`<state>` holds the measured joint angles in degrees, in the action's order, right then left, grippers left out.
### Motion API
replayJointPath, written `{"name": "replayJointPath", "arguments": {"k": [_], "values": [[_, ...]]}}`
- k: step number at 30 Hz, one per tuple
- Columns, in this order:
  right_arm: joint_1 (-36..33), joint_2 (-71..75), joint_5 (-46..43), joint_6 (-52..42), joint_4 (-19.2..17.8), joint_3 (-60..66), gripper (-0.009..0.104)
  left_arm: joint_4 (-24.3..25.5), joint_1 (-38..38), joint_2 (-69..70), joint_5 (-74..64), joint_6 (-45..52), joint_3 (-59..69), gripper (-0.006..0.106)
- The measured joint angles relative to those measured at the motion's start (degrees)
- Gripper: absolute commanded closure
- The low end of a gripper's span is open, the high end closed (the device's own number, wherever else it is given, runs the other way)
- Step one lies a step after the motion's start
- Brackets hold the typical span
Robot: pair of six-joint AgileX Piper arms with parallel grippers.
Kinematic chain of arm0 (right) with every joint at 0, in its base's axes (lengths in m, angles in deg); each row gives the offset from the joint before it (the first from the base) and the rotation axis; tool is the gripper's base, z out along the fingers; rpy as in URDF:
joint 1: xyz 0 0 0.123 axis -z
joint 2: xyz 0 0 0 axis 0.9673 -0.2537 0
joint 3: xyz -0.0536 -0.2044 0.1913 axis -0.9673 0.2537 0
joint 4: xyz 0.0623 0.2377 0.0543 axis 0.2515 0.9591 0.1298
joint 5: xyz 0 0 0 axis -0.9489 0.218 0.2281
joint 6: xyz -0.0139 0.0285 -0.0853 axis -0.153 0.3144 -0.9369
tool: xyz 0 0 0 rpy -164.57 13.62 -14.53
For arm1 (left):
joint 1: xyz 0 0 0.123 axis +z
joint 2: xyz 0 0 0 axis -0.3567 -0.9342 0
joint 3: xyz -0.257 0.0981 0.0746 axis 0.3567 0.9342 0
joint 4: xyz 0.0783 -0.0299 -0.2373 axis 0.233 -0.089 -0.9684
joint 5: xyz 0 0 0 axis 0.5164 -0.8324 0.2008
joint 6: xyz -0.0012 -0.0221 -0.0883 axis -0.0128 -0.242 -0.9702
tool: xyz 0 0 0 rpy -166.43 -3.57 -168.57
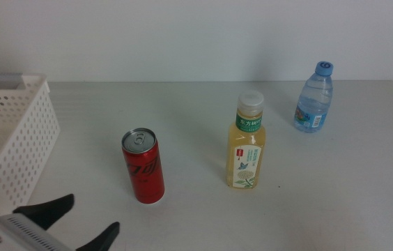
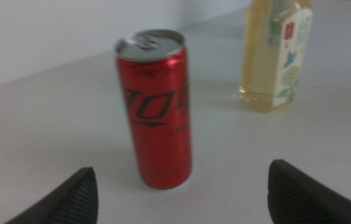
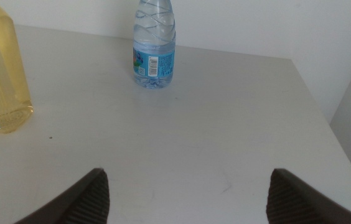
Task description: Use arms to grab the bottles and put them into the dustbin to the left of the table.
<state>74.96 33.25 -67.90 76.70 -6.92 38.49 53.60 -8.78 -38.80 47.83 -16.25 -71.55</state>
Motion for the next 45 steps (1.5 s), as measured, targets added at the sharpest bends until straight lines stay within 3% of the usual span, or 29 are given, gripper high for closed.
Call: {"name": "replayJointPath", "arguments": {"k": [7, 17, 38, 45], "values": [[0.0, 0.0, 0.0, 0.0, 0.0, 0.0, 0.031, -4.33, -3.03, -17.72, 14.54, 0.0, -0.1, 0.007], [0.0, 0.0, 0.0, 0.0, 0.0, 0.0, 0.031, -5.54, -3.19, -31.08, 32.45, 0.23, -0.63, 0.007], [0.0, 0.0, 0.0, 0.0, 0.0, 0.0, 0.031, -9.1, -3.3, -31.57, 33.77, -0.17, -0.77, 0.007], [0.0, 0.0, 0.0, 0.0, 0.0, 0.0, 0.031, -9.51, -3.3, -31.64, 28.24, 0.24, -5.28, 0.007]]}}
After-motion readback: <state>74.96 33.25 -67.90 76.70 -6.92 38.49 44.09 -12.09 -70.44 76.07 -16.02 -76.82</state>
